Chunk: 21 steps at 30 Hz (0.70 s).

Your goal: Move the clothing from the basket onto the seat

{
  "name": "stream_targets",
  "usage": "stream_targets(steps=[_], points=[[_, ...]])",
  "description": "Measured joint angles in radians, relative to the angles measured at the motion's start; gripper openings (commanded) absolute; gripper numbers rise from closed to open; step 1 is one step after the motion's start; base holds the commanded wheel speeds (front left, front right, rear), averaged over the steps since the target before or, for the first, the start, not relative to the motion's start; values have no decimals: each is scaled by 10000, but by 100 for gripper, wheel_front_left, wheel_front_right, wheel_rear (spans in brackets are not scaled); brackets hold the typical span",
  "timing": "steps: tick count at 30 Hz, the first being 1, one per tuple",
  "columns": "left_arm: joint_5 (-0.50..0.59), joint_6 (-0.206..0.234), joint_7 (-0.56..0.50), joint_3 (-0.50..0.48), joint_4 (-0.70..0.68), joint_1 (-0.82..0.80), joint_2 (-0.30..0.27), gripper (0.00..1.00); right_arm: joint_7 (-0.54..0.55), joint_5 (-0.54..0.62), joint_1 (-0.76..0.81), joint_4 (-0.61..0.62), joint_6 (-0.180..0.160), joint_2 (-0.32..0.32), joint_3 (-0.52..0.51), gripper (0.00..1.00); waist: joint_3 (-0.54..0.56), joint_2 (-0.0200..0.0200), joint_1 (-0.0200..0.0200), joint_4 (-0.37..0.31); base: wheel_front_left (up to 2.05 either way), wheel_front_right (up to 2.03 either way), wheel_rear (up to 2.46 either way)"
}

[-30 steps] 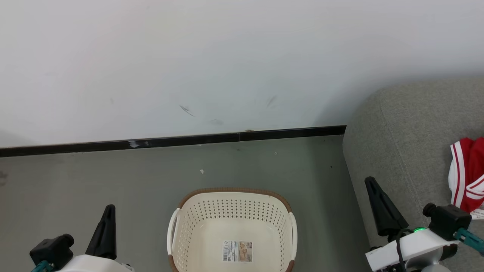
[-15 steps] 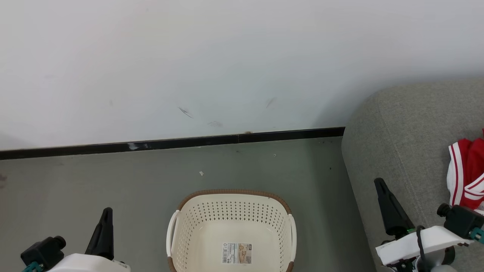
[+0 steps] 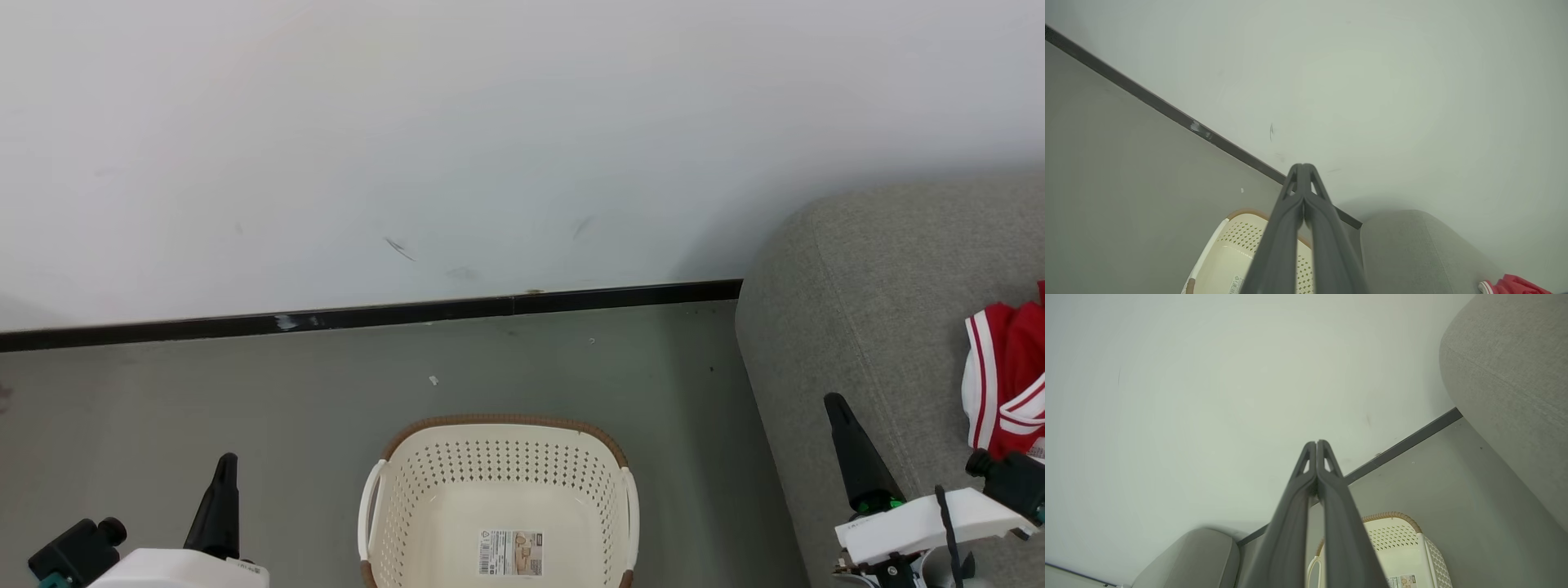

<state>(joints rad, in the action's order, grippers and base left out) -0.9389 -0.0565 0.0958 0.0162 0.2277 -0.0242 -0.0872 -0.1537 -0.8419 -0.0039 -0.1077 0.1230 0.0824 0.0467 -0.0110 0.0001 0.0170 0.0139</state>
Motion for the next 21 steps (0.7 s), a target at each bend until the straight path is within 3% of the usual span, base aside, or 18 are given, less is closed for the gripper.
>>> stream_targets(steps=[7,21], points=[[-773,-88,-303,-105,48,-2,59,0,244,-1007,-7,-165,0,84,-65,0,54,0,-1,-16,0,0,0],[-2301,-215,-779,-360,180,-94,192,0,631,-3003,-43,-589,0,128,-251,0,33,0,-119,-49,0,0,0]])
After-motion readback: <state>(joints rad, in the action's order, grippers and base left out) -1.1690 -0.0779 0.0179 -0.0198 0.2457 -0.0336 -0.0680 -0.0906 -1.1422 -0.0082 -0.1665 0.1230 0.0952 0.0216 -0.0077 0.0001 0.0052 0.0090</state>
